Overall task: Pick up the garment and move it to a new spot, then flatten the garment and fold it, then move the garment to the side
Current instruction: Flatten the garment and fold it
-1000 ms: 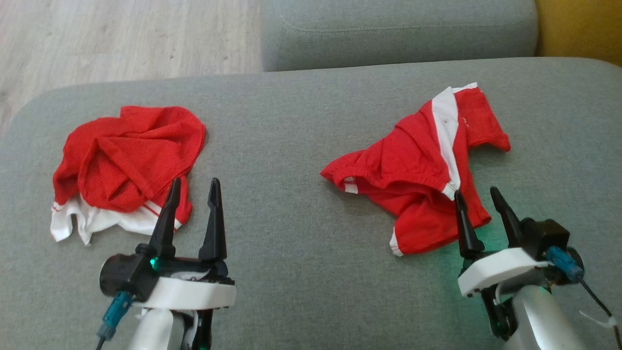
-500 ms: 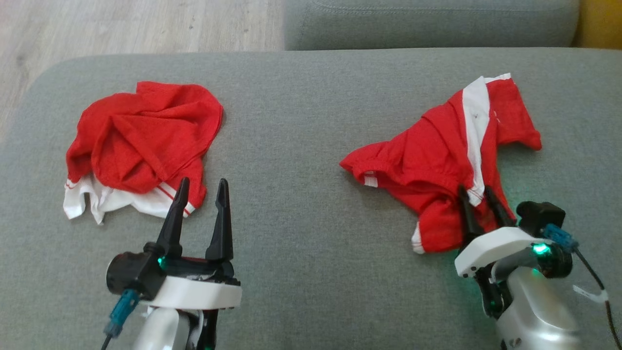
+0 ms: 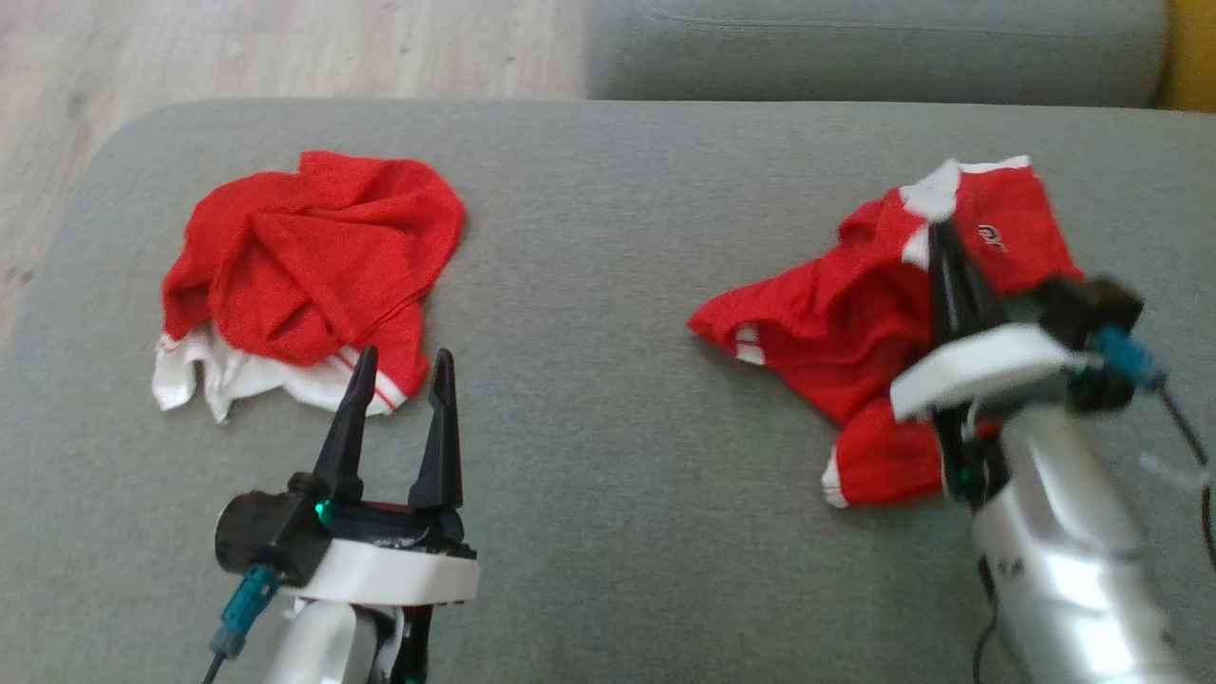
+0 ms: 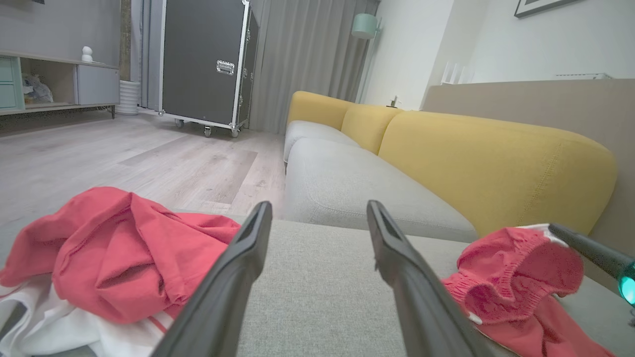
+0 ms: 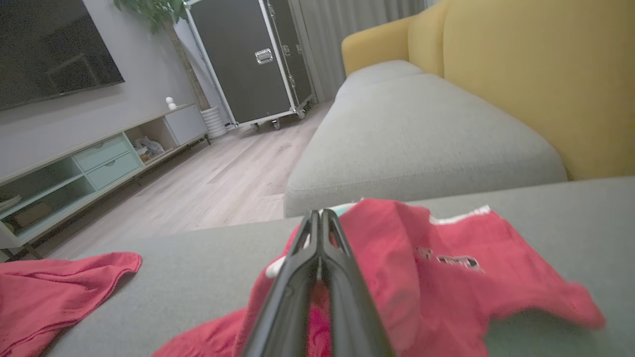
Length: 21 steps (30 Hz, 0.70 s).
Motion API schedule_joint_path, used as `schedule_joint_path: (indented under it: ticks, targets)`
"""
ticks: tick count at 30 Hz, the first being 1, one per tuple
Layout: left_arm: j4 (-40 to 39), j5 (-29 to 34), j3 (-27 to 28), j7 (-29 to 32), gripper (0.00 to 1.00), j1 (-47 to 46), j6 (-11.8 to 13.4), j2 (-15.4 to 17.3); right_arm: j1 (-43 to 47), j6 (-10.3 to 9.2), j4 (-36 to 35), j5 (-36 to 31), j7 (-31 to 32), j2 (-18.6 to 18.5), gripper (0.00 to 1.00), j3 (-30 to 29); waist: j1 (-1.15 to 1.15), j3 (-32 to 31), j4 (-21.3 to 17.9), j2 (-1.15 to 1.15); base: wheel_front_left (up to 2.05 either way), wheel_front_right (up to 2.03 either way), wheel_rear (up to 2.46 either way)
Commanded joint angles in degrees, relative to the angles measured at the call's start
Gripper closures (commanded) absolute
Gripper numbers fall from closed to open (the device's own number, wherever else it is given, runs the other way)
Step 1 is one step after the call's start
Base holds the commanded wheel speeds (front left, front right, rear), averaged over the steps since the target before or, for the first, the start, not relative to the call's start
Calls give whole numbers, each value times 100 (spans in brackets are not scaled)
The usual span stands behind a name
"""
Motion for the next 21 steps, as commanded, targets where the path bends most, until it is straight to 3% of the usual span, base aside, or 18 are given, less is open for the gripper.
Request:
schedule_joint_path:
  ticks: [1, 7, 12, 13, 14, 15, 21]
  targets:
    - [-182, -48, 121, -29, 0, -264, 9, 20, -387, -4, -215, -90, -74, 29, 100, 121, 0, 24, 100, 0, 0, 0, 0]
    - [-169, -174, -69, -29, 0, -349, 33, 20, -1370, -4, -137, -624, 338, -75, 100, -102, 0, 184, 579, 0, 0, 0, 0]
    - [-167, -317, -323, -29, 0, -461, 94, 20, -2422, -4, 644, -863, 838, -281, 100, -105, 0, 486, 1107, 0, 0, 0, 0]
    - [-164, -336, -329, -29, 0, -474, 106, 20, -2611, -4, 866, -904, 934, -307, 96, -40, 0, 546, 1149, 0, 0, 0, 0]
    - [-159, -349, -343, -29, 0, -491, 108, 20, -2792, -4, 1092, -980, 985, -364, 18, 16, 0, 603, 1189, 0, 0, 0, 0]
    - [-154, -363, -368, -29, 0, -513, 106, 20, -2951, -4, 1335, -1062, 1036, -422, 0, 64, 0, 643, 1228, 0, 0, 0, 0]
    - [-149, -411, -432, -29, 0, -639, 154, 20, -3576, -4, 2261, -1425, 771, -456, 0, 280, 0, 730, 1212, 0, 0, 0, 0]
